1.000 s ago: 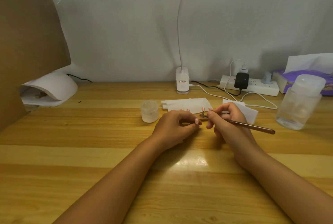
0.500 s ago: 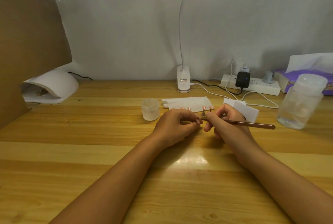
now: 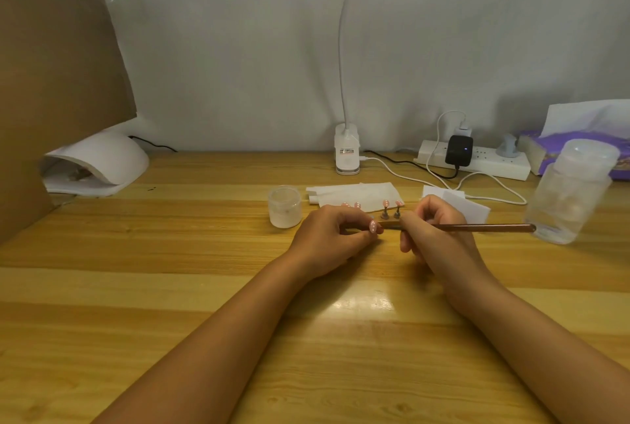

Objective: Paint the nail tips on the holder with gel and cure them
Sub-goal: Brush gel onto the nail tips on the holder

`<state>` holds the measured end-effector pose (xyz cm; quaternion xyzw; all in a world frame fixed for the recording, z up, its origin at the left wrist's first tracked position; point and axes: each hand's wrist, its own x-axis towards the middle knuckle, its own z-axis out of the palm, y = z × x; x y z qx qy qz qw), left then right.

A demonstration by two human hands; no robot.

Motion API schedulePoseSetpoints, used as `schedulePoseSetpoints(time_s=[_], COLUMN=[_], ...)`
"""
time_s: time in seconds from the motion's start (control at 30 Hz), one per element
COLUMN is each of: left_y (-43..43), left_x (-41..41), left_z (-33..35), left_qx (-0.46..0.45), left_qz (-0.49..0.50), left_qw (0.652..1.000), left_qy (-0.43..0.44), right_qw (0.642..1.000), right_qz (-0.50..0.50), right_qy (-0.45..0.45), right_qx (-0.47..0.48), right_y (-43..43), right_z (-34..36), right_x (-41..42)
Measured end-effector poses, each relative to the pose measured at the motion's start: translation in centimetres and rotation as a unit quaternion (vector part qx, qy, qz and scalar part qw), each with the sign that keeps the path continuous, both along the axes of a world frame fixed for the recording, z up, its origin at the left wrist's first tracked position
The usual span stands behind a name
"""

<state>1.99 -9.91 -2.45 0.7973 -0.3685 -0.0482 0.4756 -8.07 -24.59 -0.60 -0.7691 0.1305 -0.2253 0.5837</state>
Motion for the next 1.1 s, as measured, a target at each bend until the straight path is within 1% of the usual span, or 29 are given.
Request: schedulePoseSetpoints(time_s=[0.13,0.27,0.37,0.63,0.97,1.1], left_y=[0.01,0.09,0.21,0.27,0.1,0.06], left_x=[-0.1,-0.21,-0.3,-0.38,-0.37,-0.21], left_z=[0.11,0.3,0.43,0.63,0.54,0.39], left_qx=[0.01,0.011,0.001,0.016,0.006,0.015], left_qz=[0.0,0.0,-0.005,-0.008,-0.012,-0.006], left_qw=[1.0,1.0,1.0,1.0,1.0,1.0], left_qy=[0.002,0.008,0.019,0.011,0.027,0.015], right_qw=[0.998,0.999,0.999,1.0,0.999,0.999], right_qz=[-0.011,0.011,0.023,0.013,0.028,0.025], right_qy=[-0.034,-0.028,-0.019,-0.008,0.008,0.011], right_qx=[0.052,0.029,0.032,0.026,-0.02,-0.027], right_y=[-0.03,0.03,-0.07,-0.13,-0.12,0.03], right_z=[0.18,0.25,0.08,-0.08,-0.21,-0.14], right_x=[-0.02,-0.06,-0.04,0.15,0.22,0.13])
